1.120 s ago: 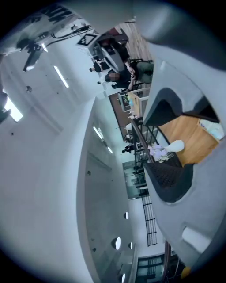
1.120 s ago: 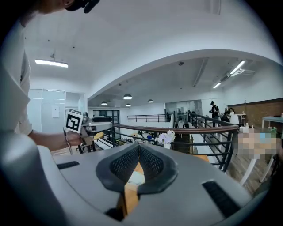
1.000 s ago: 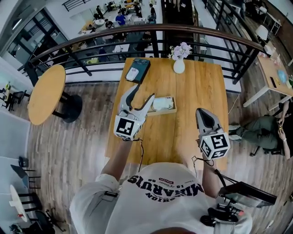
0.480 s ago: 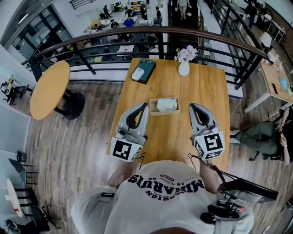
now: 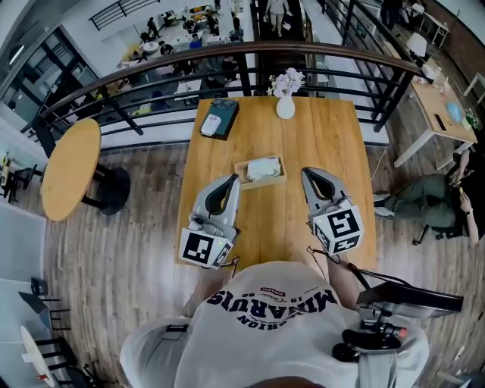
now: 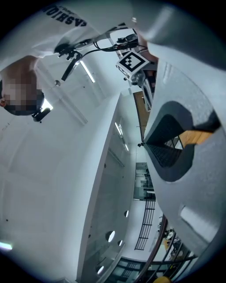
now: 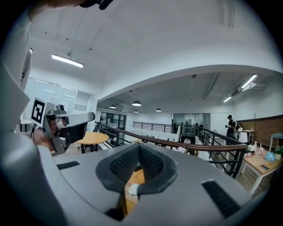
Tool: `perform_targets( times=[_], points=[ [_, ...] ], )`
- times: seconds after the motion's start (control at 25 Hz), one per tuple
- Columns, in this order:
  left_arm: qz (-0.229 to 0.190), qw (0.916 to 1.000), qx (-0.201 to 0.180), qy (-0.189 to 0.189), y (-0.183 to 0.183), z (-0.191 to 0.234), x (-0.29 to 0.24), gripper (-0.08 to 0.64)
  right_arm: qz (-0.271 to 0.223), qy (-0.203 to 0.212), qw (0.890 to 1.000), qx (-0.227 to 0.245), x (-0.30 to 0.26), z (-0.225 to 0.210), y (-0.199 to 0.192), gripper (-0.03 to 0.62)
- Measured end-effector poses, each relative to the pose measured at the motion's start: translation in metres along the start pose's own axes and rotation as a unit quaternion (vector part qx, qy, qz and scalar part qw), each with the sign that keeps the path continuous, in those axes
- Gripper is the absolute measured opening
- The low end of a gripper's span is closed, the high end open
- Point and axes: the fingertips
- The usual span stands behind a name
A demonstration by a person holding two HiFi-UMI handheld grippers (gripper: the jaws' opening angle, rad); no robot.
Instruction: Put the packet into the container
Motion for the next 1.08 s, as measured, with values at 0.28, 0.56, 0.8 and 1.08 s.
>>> perform_targets(
  times=[0.28,0.56,0.8,1.08],
  points=[
    [0.007,0.9998,0.019,-0.007,0.003,-0.001,0.008,0.002,-0.018,-0.024,1.000,0.008,0.014,0.007,0.017,0.009],
    [0.003,0.9997,0.021,-0.012,0.011,-0.001,0.013,0.002,-0.008,-0.030,0.999,0.009,0.024,0.021,0.017,0.009],
    [-0.002,0.9998,0.018,-0.012,0.015,-0.004,0.011,0.002,-0.011,-0.030,0.999,0.011,0.025,0.027,0.021,0.009],
    [0.005,0.9994,0.017,-0.030,0.010,-0.016,0.010,0.002,-0.002,-0.049,0.999,0.005,0.037,0.018,0.012,0.009]
  ],
)
Point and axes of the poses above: the fingertips, and each gripper's own axes: x backward along the fingers, z to its left, y out of its top, and after that the axes turned 2 degrees about y, right-handed
